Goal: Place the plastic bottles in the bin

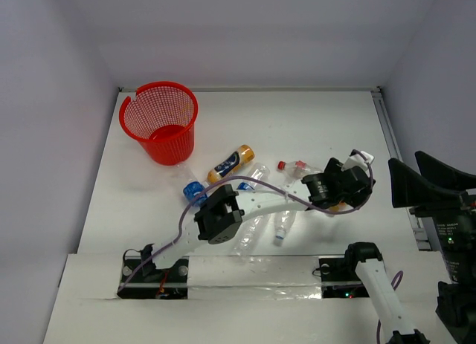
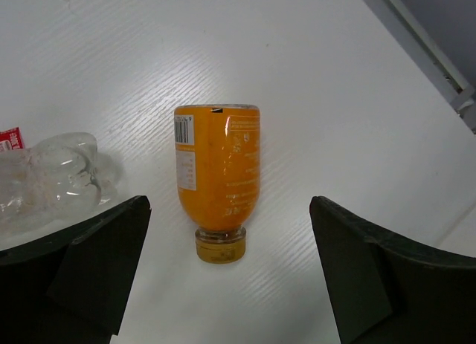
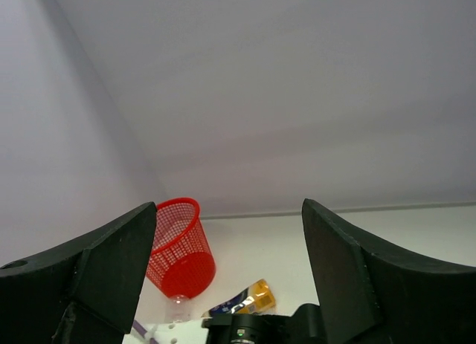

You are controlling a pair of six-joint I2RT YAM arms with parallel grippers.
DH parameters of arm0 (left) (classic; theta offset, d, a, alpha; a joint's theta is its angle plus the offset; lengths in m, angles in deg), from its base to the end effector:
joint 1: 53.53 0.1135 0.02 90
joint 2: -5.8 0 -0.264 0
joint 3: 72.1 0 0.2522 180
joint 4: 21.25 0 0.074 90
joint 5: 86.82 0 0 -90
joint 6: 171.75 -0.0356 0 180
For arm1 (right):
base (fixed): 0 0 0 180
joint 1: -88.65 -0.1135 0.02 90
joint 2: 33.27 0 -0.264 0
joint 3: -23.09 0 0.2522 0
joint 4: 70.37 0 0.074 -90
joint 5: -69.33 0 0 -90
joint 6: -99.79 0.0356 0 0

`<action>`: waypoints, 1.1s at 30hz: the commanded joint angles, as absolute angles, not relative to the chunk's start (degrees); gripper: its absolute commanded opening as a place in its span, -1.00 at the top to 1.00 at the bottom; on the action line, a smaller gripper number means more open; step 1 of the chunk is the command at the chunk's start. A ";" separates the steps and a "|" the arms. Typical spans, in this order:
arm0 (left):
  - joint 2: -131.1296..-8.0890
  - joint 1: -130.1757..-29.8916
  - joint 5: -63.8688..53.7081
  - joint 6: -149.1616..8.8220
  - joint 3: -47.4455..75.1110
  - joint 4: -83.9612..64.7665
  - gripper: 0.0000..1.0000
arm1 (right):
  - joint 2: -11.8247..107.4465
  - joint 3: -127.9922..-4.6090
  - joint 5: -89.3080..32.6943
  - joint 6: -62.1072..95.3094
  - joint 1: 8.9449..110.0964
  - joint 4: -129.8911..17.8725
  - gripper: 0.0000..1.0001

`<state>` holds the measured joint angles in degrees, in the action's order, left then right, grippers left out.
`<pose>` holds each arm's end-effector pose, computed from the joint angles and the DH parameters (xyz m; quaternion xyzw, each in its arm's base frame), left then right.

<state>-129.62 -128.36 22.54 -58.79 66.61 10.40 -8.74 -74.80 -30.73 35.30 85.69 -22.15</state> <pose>0.1565 -0.5321 0.2622 0.2928 0.7990 -0.2856 0.4408 -0.0495 0.0037 0.5111 0.0319 0.5384 0.2523 0.8034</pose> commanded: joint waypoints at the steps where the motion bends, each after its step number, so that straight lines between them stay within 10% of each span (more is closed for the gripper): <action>1: -130.60 -127.37 23.93 -57.49 70.33 10.17 -0.76 | -9.54 -73.55 -34.37 35.71 86.19 -22.68 -0.69; 16: -145.28 -126.31 21.19 -58.46 80.53 10.26 -0.69 | -10.42 -69.07 -41.32 38.96 86.19 -25.84 -0.68; 21: -146.52 -126.31 20.15 -58.90 80.27 7.37 -0.28 | -9.63 -68.71 -41.85 39.58 86.19 -26.28 -0.58; 33: -120.79 -127.45 19.09 -62.76 59.01 -10.56 -0.02 | -8.31 -71.17 -39.74 39.32 86.19 -26.11 -0.13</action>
